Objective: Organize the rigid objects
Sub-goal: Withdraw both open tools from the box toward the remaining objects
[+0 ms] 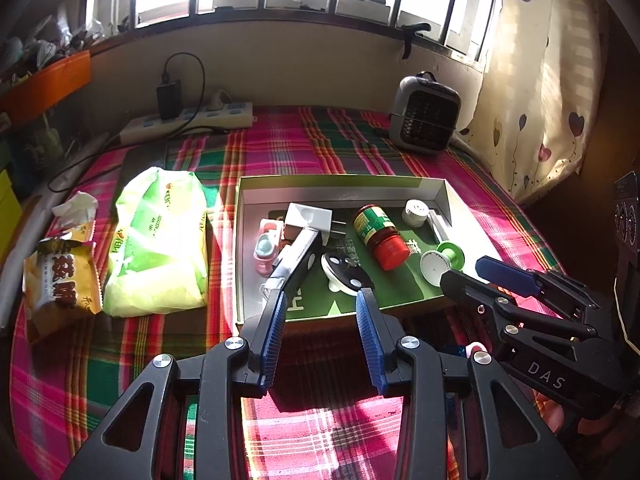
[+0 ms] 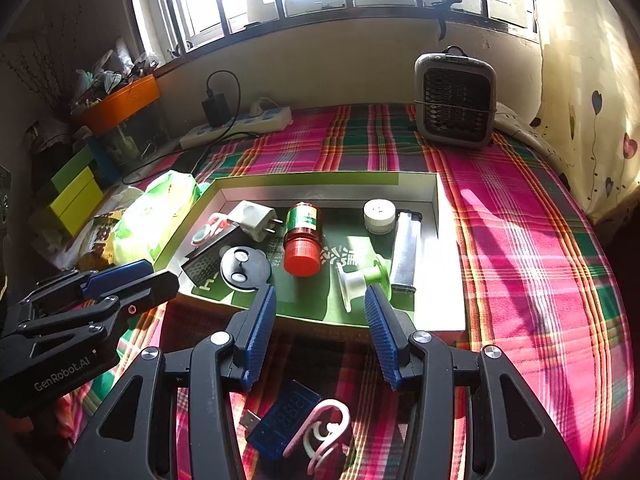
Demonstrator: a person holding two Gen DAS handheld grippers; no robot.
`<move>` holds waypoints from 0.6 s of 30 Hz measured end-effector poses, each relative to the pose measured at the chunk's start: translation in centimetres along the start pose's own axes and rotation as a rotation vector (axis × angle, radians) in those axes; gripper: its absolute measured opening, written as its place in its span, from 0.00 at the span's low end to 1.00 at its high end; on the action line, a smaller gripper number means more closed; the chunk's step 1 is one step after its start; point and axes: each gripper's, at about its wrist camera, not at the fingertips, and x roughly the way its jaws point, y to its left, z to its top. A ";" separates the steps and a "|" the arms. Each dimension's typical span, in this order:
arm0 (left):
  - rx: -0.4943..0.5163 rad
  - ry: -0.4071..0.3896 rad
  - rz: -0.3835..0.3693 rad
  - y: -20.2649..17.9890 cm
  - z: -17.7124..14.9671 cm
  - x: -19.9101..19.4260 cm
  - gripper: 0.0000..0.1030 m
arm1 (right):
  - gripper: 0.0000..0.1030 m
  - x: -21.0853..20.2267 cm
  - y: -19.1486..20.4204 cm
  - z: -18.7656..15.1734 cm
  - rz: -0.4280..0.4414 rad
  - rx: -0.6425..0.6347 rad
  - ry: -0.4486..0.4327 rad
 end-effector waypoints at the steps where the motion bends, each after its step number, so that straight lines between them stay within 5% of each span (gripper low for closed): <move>1: 0.003 -0.001 0.001 -0.1 -0.1 -0.1 0.34 | 0.46 -0.3 0.0 -0.2 -0.001 0.000 -0.003; 18: 0.005 0.012 -0.064 -1.7 -2.7 -1.3 0.34 | 0.46 -3.0 -2.3 -3.8 -0.039 0.039 0.010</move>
